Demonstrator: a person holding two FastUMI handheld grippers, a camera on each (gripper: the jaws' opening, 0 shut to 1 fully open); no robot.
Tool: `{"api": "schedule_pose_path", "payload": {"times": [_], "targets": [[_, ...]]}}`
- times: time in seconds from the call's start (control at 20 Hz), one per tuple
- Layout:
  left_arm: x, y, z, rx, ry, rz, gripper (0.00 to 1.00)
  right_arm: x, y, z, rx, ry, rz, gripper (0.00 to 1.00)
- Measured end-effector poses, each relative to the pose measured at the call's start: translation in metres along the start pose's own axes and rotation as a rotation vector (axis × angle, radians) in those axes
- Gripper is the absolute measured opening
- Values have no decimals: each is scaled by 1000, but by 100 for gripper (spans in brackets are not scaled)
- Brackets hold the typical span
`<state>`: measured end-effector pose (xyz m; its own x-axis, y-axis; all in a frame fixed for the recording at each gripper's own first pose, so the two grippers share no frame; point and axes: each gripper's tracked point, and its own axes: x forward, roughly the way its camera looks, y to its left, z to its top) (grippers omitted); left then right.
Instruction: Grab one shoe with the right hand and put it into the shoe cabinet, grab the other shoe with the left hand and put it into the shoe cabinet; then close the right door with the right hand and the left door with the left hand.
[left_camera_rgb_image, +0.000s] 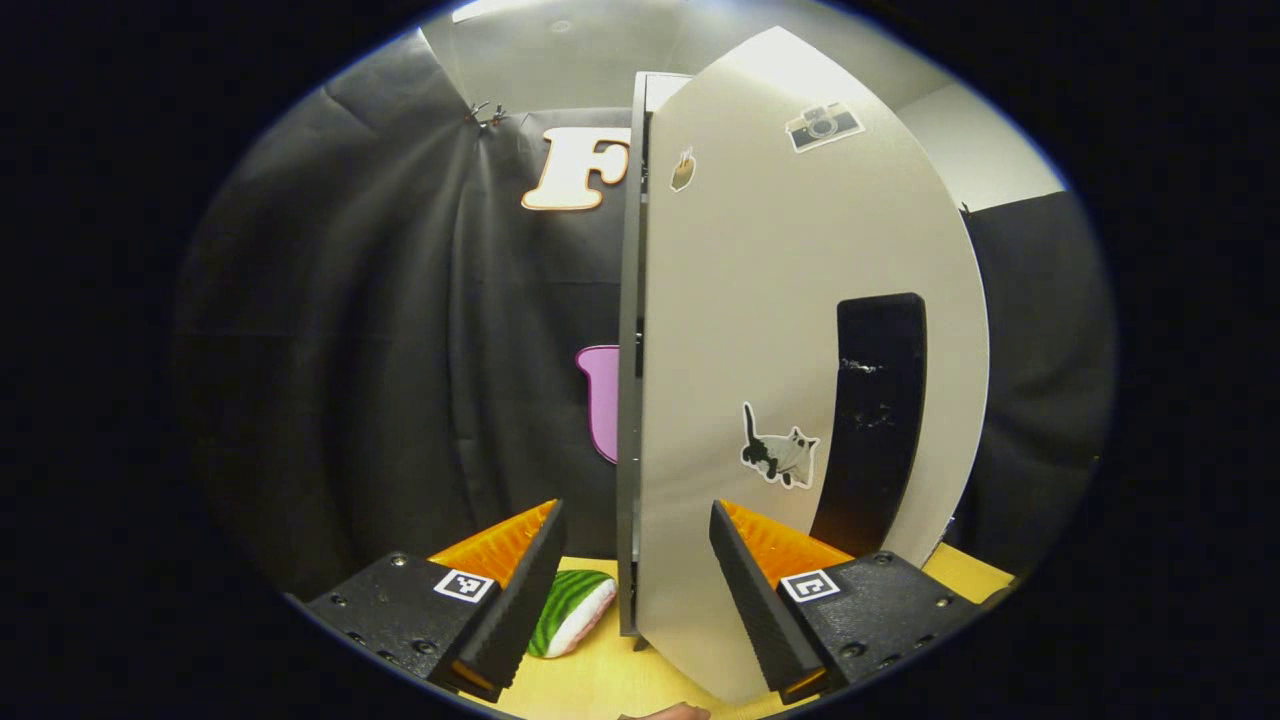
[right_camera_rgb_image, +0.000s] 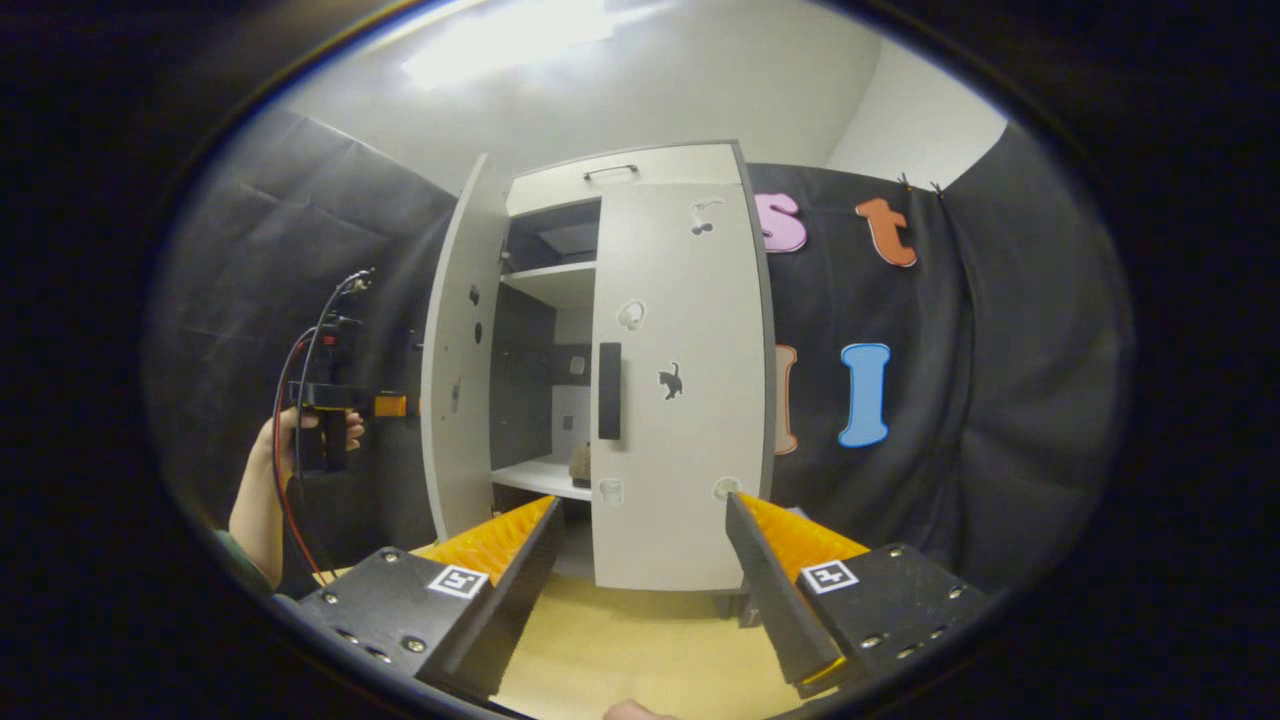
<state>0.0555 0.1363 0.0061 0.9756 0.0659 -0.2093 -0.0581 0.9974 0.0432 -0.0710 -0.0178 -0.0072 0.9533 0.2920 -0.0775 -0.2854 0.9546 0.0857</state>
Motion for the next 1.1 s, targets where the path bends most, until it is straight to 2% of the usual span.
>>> {"api": "schedule_pose_path", "payload": {"times": [0.1,0.2,0.25,0.55,0.7,0.75,0.8,0.85,1.1], "targets": [[8,-15,-3,-7,7,-27,87,5,-4,2,-18,-11,-36,98],[14,-32,-12,1,40,-56,89,8,-7,5,-45,-28,-70,95],[16,-39,-15,3,43,-61,89,10,-8,5,-52,-33,-78,98],[-2,-54,-12,69,3,-28,91,14,-9,6,-53,-35,-109,95],[-18,-59,-8,58,-8,-35,91,17,-8,2,-66,-26,-120,98],[-25,-60,-6,51,-16,-32,91,18,-8,0,-68,-21,-124,95],[-34,-63,-7,47,-19,-31,90,19,-6,-2,-69,-15,-123,98],[-41,-66,-7,43,-24,-29,91,20,-4,-3,-68,-10,-120,95],[-71,-74,-5,50,-65,-23,92,24,-2,-9,-63,8,-116,96]]}}
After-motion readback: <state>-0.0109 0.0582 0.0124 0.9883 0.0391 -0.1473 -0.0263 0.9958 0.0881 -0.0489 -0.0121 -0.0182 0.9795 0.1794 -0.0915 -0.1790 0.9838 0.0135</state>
